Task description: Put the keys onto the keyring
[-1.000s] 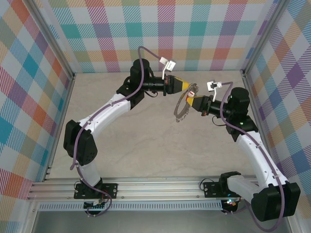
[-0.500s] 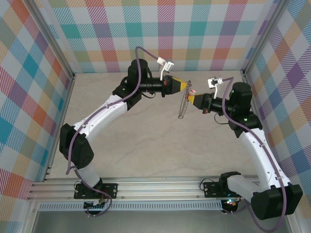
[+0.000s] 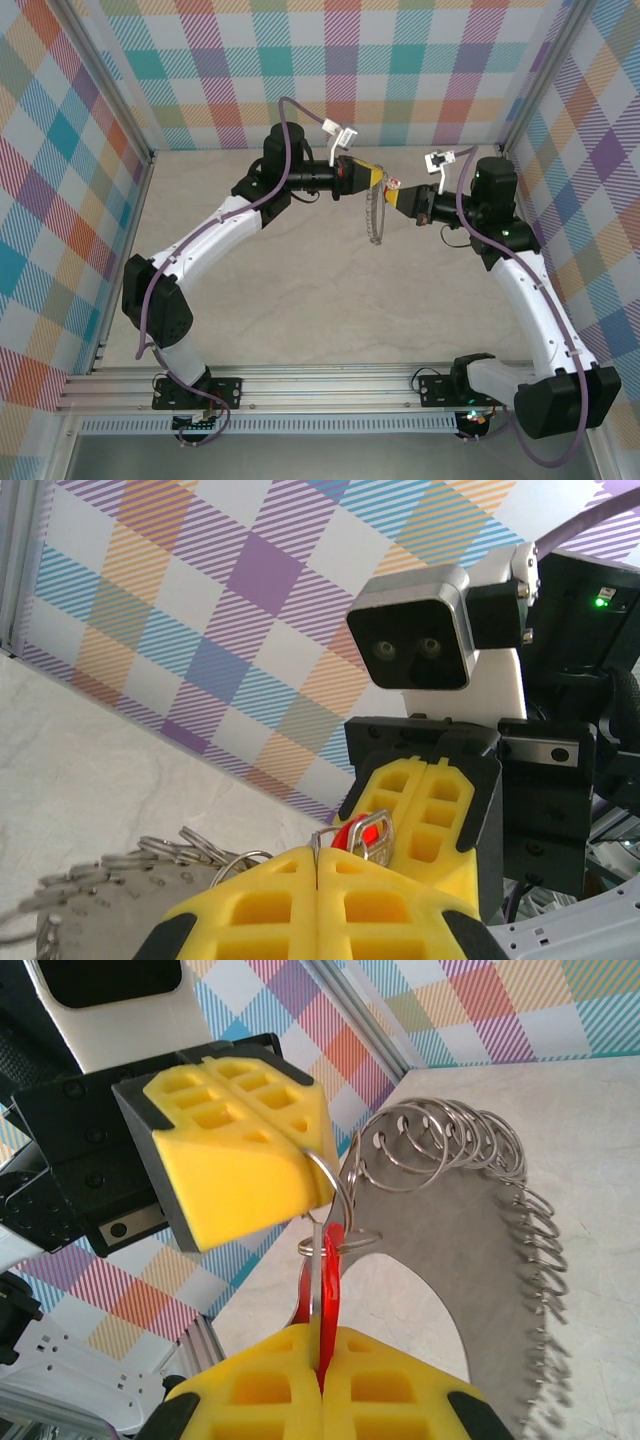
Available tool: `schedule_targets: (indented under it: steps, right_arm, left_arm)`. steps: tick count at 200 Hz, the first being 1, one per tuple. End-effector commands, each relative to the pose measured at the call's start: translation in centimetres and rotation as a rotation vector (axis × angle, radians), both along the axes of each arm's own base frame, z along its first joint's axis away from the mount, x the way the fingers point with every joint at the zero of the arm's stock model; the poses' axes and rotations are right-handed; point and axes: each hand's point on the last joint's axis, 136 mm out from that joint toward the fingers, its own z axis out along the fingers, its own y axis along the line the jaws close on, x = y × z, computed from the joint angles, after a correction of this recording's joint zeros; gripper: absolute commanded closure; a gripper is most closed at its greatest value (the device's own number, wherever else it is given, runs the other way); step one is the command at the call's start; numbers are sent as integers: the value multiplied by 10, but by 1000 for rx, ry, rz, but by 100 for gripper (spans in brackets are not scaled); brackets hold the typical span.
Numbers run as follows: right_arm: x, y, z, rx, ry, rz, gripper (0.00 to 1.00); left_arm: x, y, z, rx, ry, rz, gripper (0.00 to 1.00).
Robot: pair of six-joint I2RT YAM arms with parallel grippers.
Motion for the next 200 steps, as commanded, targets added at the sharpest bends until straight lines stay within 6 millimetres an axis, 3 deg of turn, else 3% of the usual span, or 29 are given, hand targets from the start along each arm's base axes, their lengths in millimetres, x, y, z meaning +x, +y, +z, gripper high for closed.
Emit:
schedule_targets:
  steps: [1,97,200]
  right_arm:
    - [-1,2,12,0,-32,29,100]
    - [9,-1,30,-29,-82,-2,100]
    - [-4,0,-7,-8,14,20,100]
  left_arm:
    - [-5,1,13,-27,-48,-14,100]
    - [-9,-3,7,-22,-37,-40,100]
    - [-7,-3,10,-29,-46,-34,100]
